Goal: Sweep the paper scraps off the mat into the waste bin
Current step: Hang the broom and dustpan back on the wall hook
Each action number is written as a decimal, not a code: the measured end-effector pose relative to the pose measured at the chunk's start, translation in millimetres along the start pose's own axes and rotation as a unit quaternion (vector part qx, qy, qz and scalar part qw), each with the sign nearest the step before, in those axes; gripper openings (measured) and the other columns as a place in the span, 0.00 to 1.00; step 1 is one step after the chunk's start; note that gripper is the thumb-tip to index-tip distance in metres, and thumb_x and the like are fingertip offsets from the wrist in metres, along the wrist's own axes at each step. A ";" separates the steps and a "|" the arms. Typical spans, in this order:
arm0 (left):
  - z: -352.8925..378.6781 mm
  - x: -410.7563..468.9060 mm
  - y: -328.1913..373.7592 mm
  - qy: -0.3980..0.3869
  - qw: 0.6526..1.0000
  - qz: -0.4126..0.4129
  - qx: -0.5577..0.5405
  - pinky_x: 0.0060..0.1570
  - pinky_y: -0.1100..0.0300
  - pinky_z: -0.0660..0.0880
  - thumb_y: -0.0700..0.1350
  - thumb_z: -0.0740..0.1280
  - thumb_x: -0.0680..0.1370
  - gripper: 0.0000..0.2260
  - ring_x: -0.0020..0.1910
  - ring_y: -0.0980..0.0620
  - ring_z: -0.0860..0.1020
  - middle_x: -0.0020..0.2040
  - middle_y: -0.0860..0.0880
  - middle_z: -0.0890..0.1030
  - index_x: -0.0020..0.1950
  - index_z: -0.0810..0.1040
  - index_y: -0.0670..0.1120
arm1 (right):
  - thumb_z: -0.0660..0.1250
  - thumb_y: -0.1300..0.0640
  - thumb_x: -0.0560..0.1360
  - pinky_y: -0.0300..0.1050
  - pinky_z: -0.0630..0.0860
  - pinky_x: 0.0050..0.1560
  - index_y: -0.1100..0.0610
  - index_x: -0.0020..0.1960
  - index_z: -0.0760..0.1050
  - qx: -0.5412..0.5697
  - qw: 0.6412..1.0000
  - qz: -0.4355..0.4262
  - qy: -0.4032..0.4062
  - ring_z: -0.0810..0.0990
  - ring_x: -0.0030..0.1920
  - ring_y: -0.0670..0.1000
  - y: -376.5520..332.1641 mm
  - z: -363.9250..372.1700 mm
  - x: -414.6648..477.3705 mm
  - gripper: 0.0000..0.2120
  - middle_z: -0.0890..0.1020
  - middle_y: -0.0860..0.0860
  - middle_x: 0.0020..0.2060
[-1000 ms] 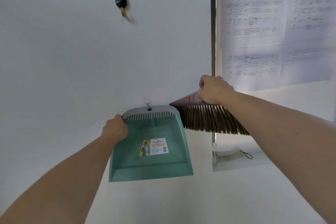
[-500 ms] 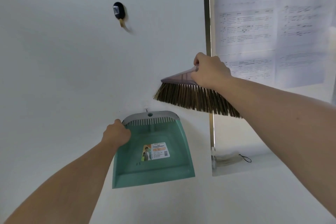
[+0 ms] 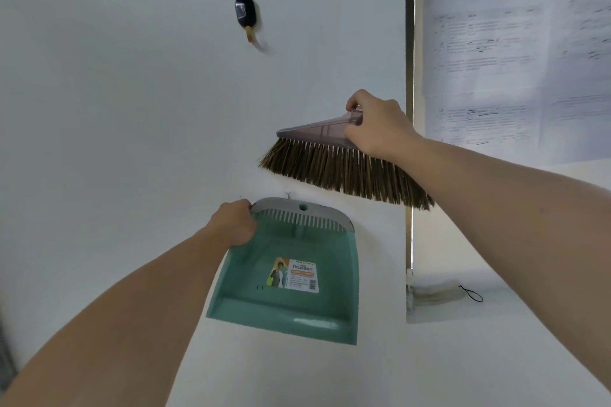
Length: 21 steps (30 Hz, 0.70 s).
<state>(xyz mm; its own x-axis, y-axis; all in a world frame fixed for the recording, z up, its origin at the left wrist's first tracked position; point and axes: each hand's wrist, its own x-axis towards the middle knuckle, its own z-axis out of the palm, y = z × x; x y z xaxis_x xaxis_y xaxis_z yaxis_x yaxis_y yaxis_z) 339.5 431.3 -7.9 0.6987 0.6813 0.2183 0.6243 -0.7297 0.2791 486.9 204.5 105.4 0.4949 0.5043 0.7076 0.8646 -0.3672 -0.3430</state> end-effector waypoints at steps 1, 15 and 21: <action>-0.1 -0.4 0.6 -0.006 1.000 -0.002 0.009 0.42 0.55 0.77 0.43 0.58 0.81 0.15 0.44 0.45 0.76 0.49 0.44 0.74 0.67 0.71 0.41 | 0.65 0.57 0.75 0.45 0.72 0.41 0.52 0.63 0.70 0.000 1.000 0.000 -0.001 0.76 0.47 0.55 -0.6 1.9 1.1 0.17 0.74 0.51 0.50; 13.7 -6.1 -32.1 0.003 0.998 -0.066 -0.014 0.43 0.53 0.77 0.42 0.59 0.79 0.16 0.46 0.44 0.74 0.54 0.41 0.75 0.66 0.68 0.41 | 0.65 0.57 0.75 0.47 0.75 0.43 0.53 0.63 0.70 0.005 1.000 0.010 -0.005 0.77 0.46 0.55 -4.1 17.3 0.3 0.17 0.76 0.53 0.50; 16.6 -2.8 -35.5 0.023 0.998 -0.050 -0.026 0.43 0.55 0.72 0.41 0.59 0.78 0.18 0.47 0.45 0.73 0.58 0.41 0.77 0.68 0.69 0.42 | 0.65 0.56 0.75 0.49 0.77 0.46 0.53 0.64 0.69 0.004 1.000 0.007 0.000 0.76 0.46 0.55 -6.0 24.2 -1.3 0.17 0.74 0.52 0.49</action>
<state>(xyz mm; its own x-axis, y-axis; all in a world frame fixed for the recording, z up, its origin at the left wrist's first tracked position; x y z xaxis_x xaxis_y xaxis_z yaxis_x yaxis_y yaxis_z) 321.1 454.4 -33.9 0.6162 0.7533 0.2296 0.6703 -0.6548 0.3493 483.2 224.9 91.6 0.5073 0.4989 0.7027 0.8580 -0.3685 -0.3579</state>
